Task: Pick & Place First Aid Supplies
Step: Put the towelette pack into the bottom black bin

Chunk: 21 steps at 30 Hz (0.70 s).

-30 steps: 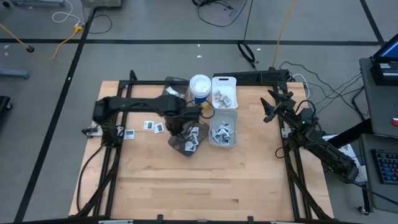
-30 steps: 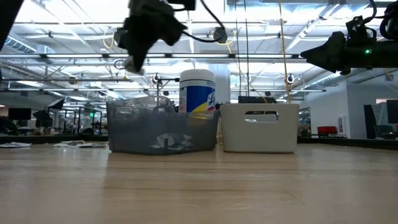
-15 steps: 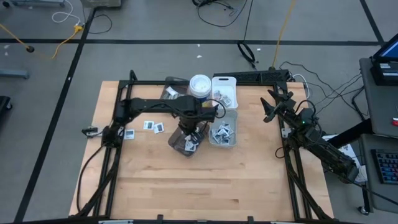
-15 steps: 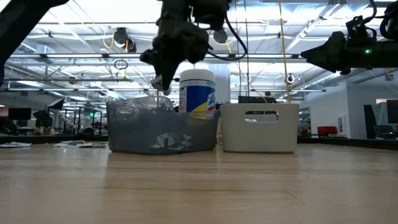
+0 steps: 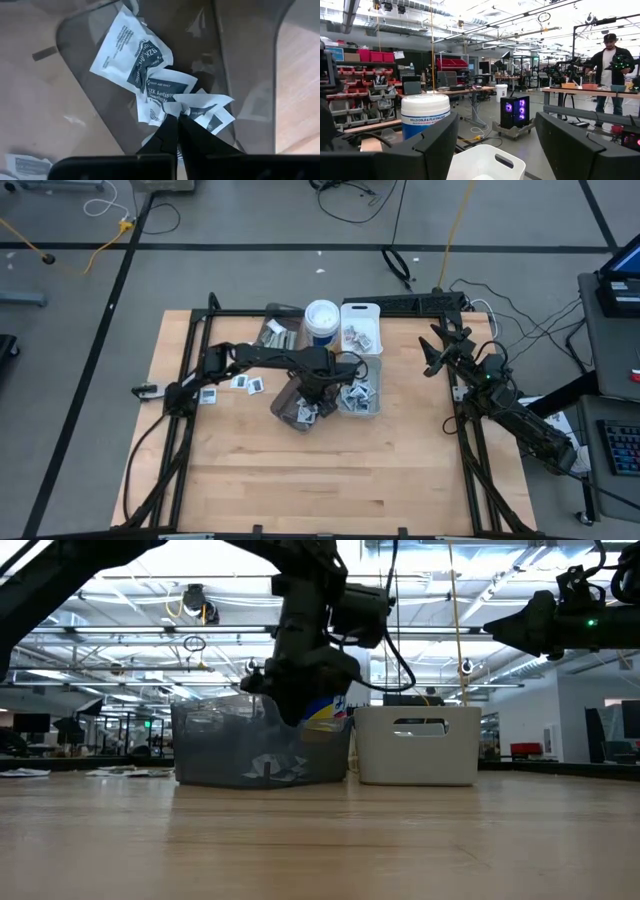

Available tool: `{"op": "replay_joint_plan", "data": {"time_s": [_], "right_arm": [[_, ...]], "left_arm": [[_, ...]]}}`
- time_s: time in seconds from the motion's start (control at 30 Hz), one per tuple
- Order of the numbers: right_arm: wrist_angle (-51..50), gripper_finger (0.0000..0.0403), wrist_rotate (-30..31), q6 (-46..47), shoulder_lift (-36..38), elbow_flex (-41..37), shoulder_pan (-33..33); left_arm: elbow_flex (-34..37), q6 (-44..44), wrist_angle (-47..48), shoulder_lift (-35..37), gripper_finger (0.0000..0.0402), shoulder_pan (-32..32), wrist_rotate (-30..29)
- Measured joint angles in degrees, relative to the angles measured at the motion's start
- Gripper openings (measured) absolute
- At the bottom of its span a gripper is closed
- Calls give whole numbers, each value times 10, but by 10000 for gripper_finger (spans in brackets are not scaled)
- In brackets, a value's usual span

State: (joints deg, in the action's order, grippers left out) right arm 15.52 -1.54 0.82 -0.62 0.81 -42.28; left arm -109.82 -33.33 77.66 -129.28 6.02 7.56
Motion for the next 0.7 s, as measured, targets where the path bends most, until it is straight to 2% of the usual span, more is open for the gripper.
{"op": "replay_joint_plan", "data": {"time_s": [0.2, 0.33, 0.7], "right_arm": [[0, 263, 0, 0, 0, 0, 0], [0, 263, 0, 0, 0, 0, 0], [0, 263, 0, 0, 0, 0, 0]], "left_arm": [[0, -3, -12, 0, 13, 0, 0], [0, -2, -13, 0, 42, 1, 5], [0, 5, -14, 0, 226, 15, 41]]}}
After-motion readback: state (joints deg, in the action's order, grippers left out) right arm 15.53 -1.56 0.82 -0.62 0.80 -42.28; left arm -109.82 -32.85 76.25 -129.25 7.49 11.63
